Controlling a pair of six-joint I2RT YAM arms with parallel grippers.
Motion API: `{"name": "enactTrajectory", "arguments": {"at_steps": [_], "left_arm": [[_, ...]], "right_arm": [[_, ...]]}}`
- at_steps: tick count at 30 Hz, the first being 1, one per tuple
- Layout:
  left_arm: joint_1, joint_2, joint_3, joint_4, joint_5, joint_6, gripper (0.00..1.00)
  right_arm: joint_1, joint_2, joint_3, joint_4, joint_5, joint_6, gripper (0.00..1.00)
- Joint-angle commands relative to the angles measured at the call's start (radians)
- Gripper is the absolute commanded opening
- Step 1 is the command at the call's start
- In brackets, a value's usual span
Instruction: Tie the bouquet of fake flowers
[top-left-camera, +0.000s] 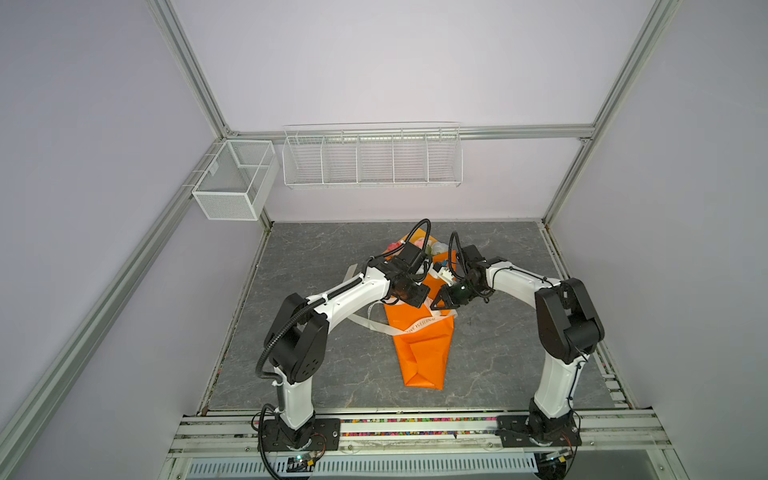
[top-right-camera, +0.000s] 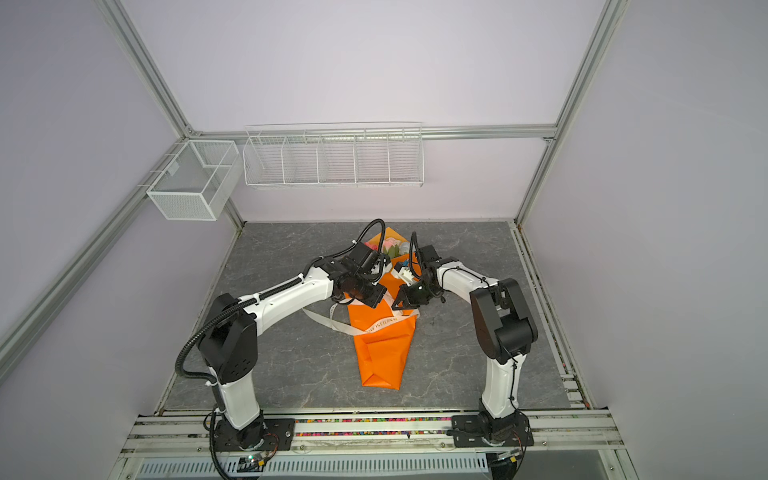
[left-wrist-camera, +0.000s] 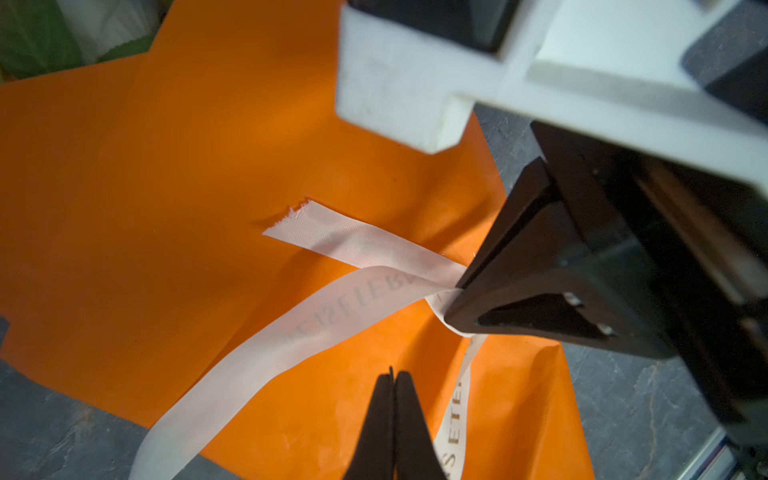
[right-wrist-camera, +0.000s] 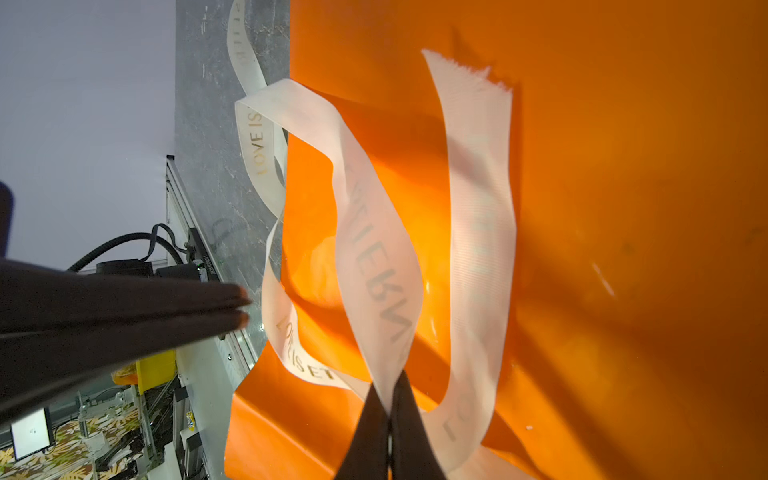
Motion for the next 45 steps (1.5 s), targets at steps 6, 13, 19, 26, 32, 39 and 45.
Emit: {"name": "enactTrajectory", "arguments": {"at_steps": [6,13,19,26,32,39,45], "left_arm": [[0.002,-0.007,-0.067,-0.027,0.14,0.058,0.4],[-0.001,0.028,-0.108,-0.03,0.199,0.071,0.57],[-0.006,0.08,-0.074,-0.094,0.199,0.107,0.58],[-0.02,0.096,-0.065,-0.136,0.175,0.132,0.42],[-0.021,0.039,-0.072,-0.107,0.156,0.115,0.06],[-0.021,-0.033,-0.072,-0.049,0.121,0.088,0.0],[-0.021,-0.064,-0.073,0.014,0.074,0.064,0.0]], "right_arm": [[-0.04,0.045,0.002,0.079,0.063,0.081,0.07],[-0.041,0.045,0.007,0.086,0.05,0.083,0.07],[-0.04,0.04,0.001,0.088,0.05,0.084,0.07],[-0.041,0.037,0.008,0.095,0.051,0.094,0.07],[-0.041,0.037,0.008,0.099,0.048,0.1,0.07],[-0.033,0.071,0.01,0.133,-0.007,0.128,0.07],[-0.004,0.095,0.023,0.066,-0.035,0.072,0.08]]}}
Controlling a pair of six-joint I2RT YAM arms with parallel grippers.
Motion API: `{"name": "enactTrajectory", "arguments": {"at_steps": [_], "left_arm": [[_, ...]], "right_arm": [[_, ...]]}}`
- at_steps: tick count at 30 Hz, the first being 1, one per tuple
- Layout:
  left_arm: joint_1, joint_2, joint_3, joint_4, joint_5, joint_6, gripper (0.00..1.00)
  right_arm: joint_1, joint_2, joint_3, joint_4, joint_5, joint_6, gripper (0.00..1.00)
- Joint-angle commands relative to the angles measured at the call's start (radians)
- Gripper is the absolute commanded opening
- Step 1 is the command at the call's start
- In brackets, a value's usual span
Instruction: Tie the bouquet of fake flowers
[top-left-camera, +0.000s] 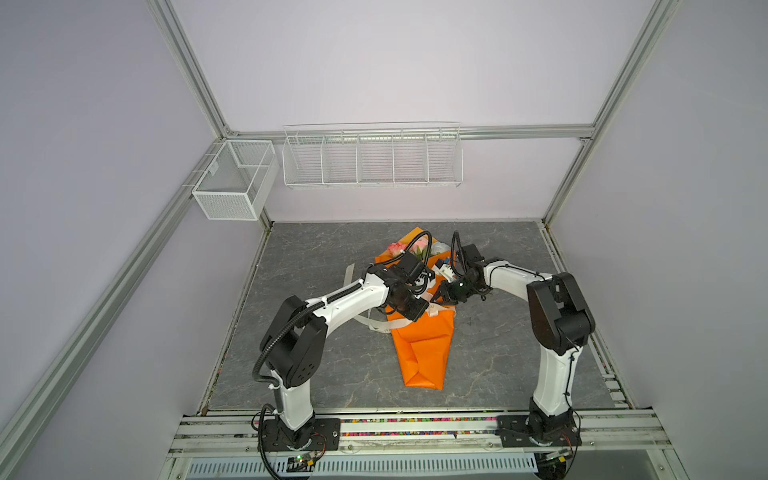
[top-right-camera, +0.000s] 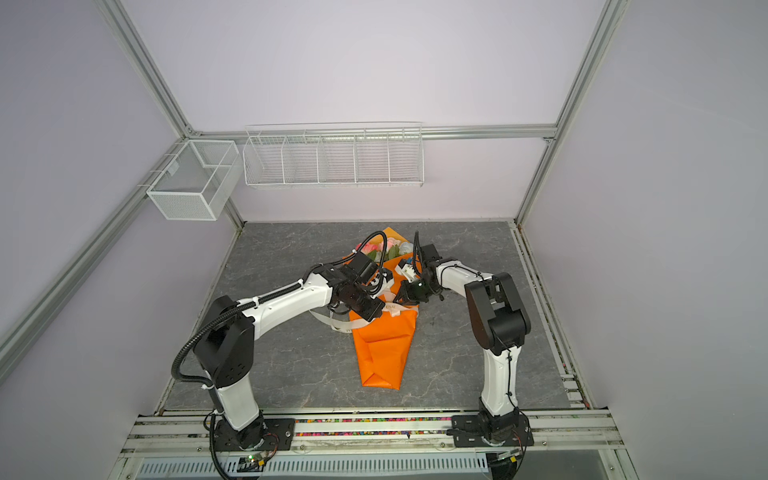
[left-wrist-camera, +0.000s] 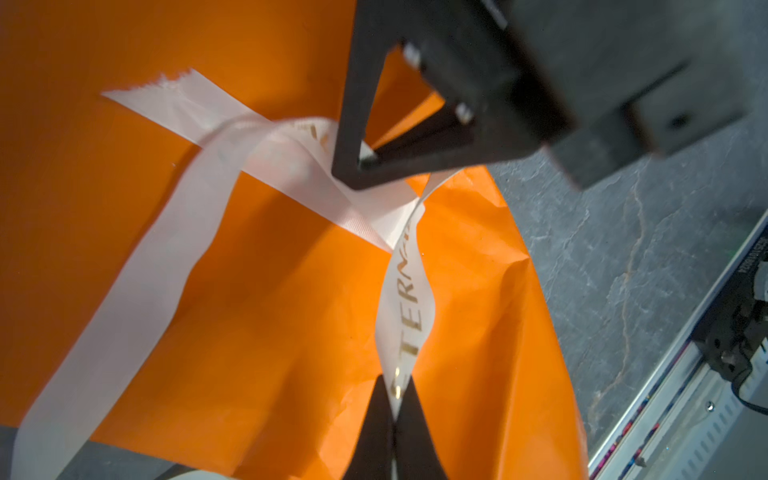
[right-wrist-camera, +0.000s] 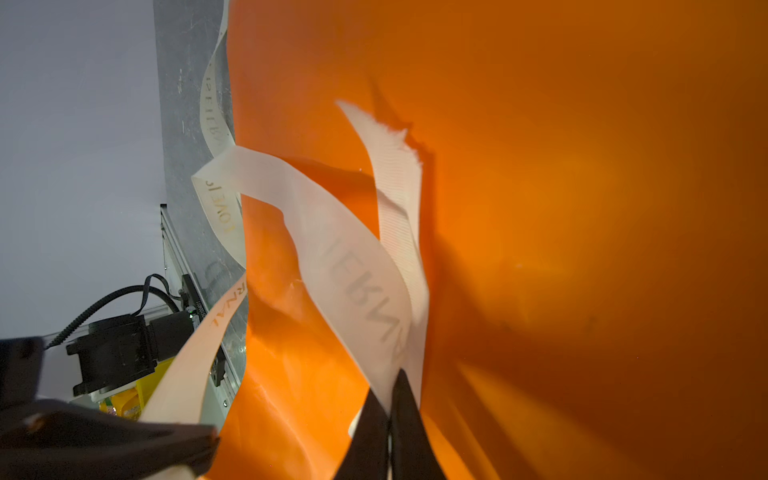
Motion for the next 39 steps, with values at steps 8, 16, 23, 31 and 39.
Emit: {"name": "enactTrajectory", "arguments": {"at_steps": [8,16,23,31,39], "left_arm": [[-0.003,-0.005,0.026,0.076,-0.097,-0.048,0.0],[-0.003,0.046,0.063,0.065,-0.115,-0.06,0.0],[0.001,0.071,0.091,0.055,-0.124,-0.072,0.0],[0.011,0.078,0.083,0.06,-0.096,-0.079,0.0],[0.011,0.078,0.082,0.049,-0.093,-0.081,0.0]], "right_arm": [[0.011,-0.014,-0.004,-0.233,-0.135,-0.216,0.08],[-0.045,-0.123,-0.023,-0.052,0.057,-0.019,0.31],[-0.073,-0.274,-0.077,-0.03,0.301,0.011,0.45],[0.002,-0.523,-0.367,0.199,0.246,0.074,0.45],[0.109,-0.411,-0.365,0.253,0.303,0.093,0.48]]}}
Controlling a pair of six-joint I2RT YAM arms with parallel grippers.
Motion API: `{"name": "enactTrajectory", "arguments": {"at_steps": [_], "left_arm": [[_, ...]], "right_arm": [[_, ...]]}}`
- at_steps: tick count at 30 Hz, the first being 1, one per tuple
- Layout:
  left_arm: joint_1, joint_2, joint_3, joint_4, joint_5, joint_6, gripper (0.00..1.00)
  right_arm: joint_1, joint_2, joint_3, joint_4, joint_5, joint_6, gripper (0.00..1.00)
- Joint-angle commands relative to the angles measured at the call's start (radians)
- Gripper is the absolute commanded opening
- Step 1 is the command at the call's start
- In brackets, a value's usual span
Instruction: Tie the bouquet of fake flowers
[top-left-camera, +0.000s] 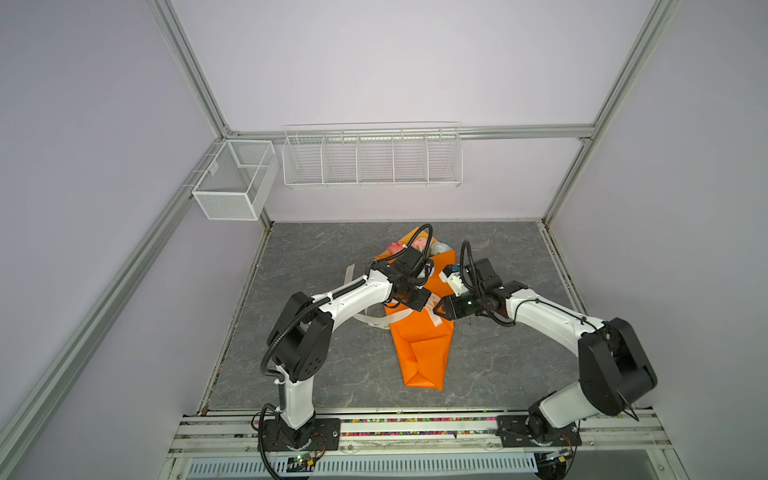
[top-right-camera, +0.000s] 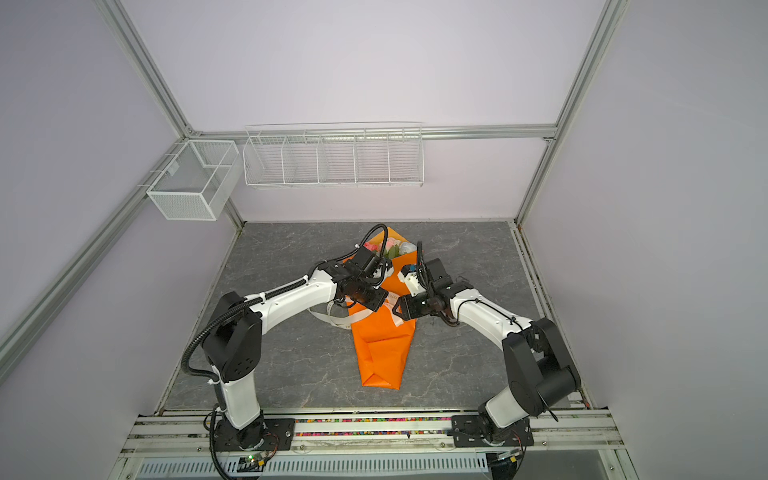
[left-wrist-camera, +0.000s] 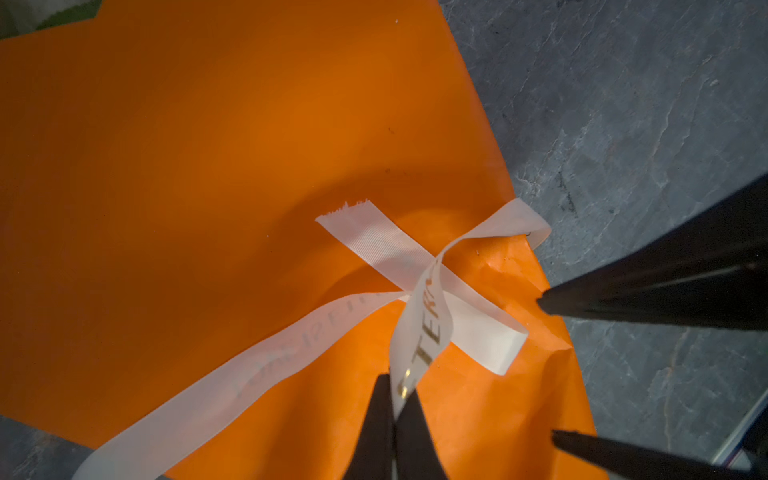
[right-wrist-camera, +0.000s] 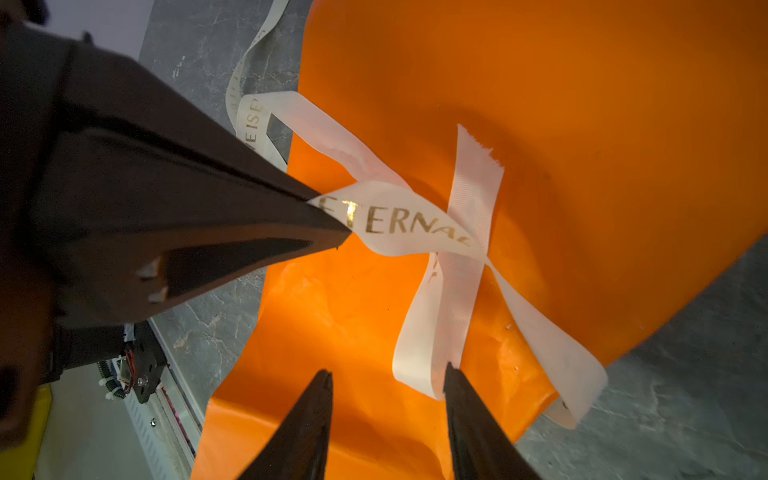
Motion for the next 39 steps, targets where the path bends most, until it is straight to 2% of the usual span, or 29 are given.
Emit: {"name": "enactTrajectory", "arguments": {"at_steps": [1,8,13,17,18,20,22,24,26,30,33,36,39], "left_arm": [[0.004,0.014,0.018,-0.01,0.01,-0.005,0.0],[0.004,0.023,0.016,-0.011,0.012,-0.017,0.0],[0.004,0.03,0.016,-0.017,0.016,-0.021,0.0],[0.004,0.031,0.019,-0.025,0.006,-0.03,0.0],[0.003,0.03,0.018,-0.029,0.006,-0.035,0.03],[0.004,0.02,0.017,-0.04,-0.011,-0.059,0.17],[0.004,-0.002,0.001,-0.044,-0.026,-0.08,0.29],[0.009,-0.033,-0.019,-0.06,-0.054,-0.113,0.49],[0.021,-0.082,-0.05,-0.074,-0.086,-0.162,0.6],[0.065,-0.219,-0.155,-0.066,-0.125,-0.256,0.71],[0.136,-0.322,-0.264,-0.067,-0.203,-0.381,0.71],[0.248,-0.392,-0.383,-0.055,-0.224,-0.476,0.69],[0.373,-0.405,-0.471,-0.024,-0.184,-0.553,0.69]], "right_arm": [[-0.003,0.042,-0.008,0.058,0.035,0.012,0.48],[-0.002,0.13,0.015,0.058,-0.041,-0.004,0.47],[-0.003,0.145,0.002,0.091,-0.112,-0.002,0.42],[-0.002,0.138,-0.006,0.054,-0.075,-0.016,0.19],[-0.002,0.129,-0.011,0.048,-0.063,-0.014,0.14],[-0.006,0.106,-0.016,0.026,-0.038,-0.005,0.07],[-0.006,0.086,-0.02,0.015,-0.046,0.004,0.07],[-0.011,0.068,-0.02,0.003,-0.069,0.019,0.07],[-0.014,0.05,-0.02,-0.015,-0.1,0.044,0.07],[-0.016,0.027,-0.01,-0.076,-0.154,0.072,0.07],[-0.017,0.005,-0.007,-0.118,-0.15,0.07,0.07],[-0.016,-0.005,0.009,-0.147,-0.149,0.06,0.07],[-0.016,0.002,0.029,-0.168,-0.149,0.049,0.07]]}}
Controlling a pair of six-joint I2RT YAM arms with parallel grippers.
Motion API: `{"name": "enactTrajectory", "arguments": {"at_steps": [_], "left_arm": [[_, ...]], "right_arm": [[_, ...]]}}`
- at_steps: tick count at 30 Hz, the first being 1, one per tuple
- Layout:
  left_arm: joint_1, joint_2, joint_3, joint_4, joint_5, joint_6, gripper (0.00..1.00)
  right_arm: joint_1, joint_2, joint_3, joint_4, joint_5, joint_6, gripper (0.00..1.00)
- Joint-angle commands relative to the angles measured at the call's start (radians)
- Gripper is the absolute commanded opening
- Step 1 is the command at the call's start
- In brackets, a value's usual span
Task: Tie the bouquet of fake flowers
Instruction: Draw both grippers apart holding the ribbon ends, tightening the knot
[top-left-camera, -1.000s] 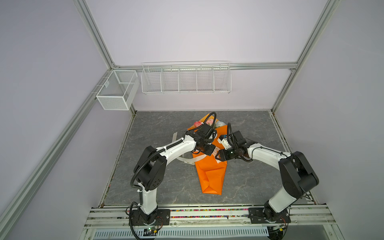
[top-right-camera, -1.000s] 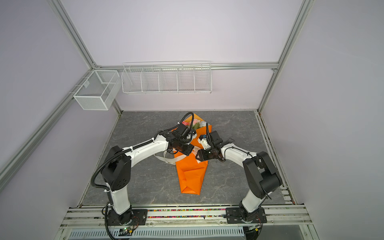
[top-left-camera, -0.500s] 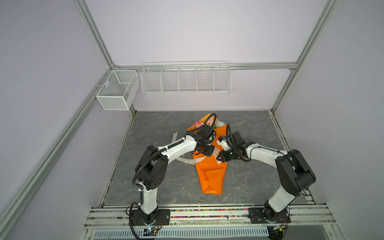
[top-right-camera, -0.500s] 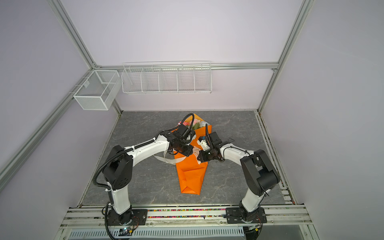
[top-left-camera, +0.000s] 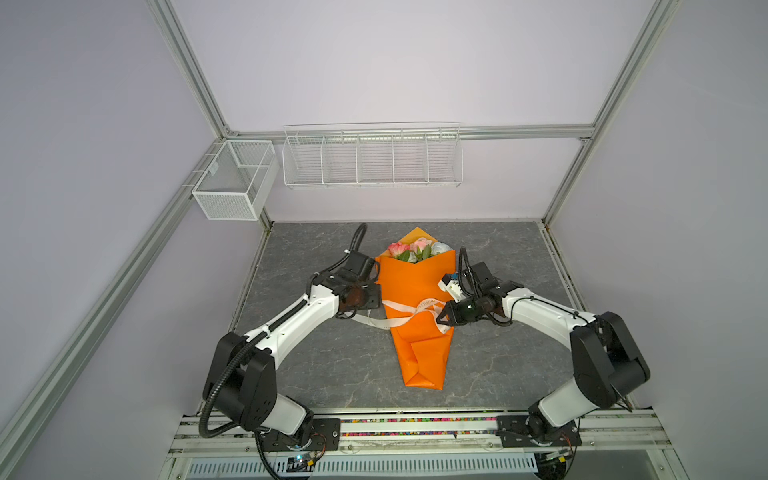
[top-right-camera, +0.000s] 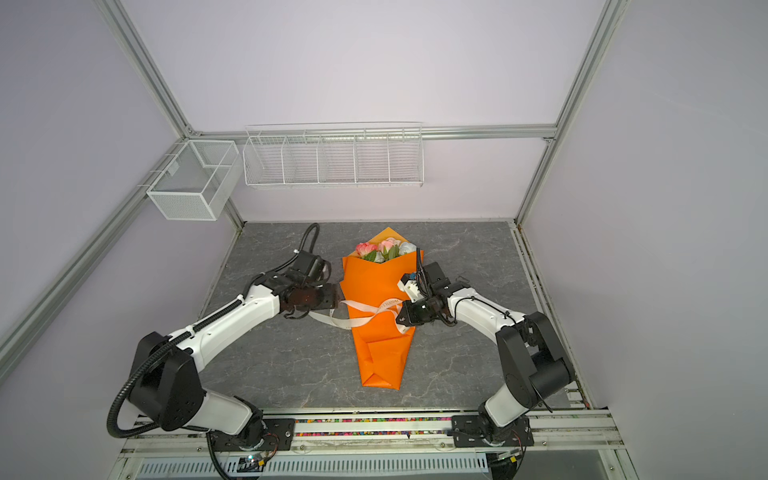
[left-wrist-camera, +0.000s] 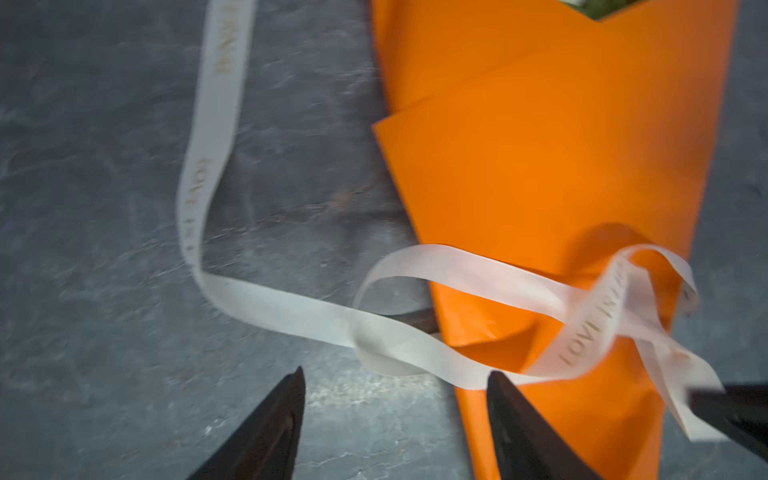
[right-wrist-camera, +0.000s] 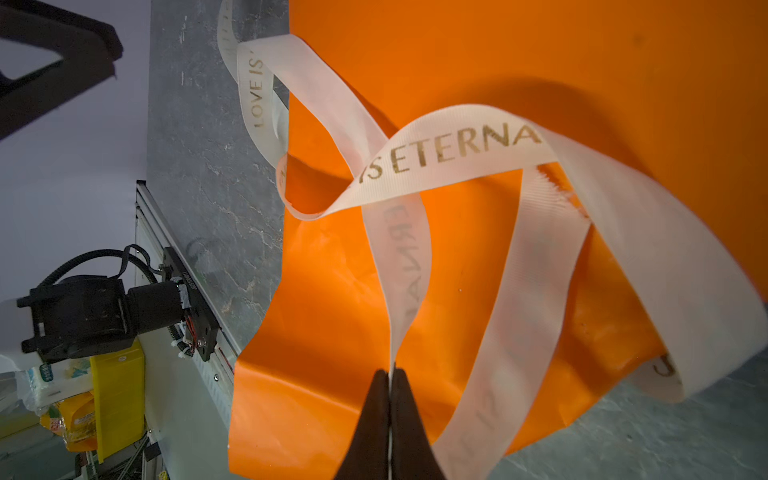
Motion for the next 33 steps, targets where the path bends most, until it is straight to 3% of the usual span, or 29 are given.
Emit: {"name": "enactTrajectory", "arguments": {"at_steps": [1,12,27,31,33], "left_arm": [[0.095,0.014,-0.082,0.006,-0.019,-0.147,0.69],[0.142,0.262,0.026,-0.017,-0.124,-0.184,0.63],[0.142,0.337,0.03,0.051,-0.158,-0.156,0.21],[0.143,0.338,0.039,0.067,-0.157,-0.126,0.0],[0.142,0.314,0.043,0.061,-0.163,-0.118,0.0]], "right_arm": [[-0.003,-0.018,0.029,-0.055,-0.021,-0.013,0.07],[-0.001,-0.025,0.046,-0.08,-0.037,-0.014,0.07],[-0.001,-0.063,0.042,-0.146,-0.012,-0.036,0.07],[-0.002,-0.073,0.05,-0.19,-0.019,-0.05,0.07],[-0.001,-0.094,0.048,-0.222,-0.004,-0.05,0.07]]}}
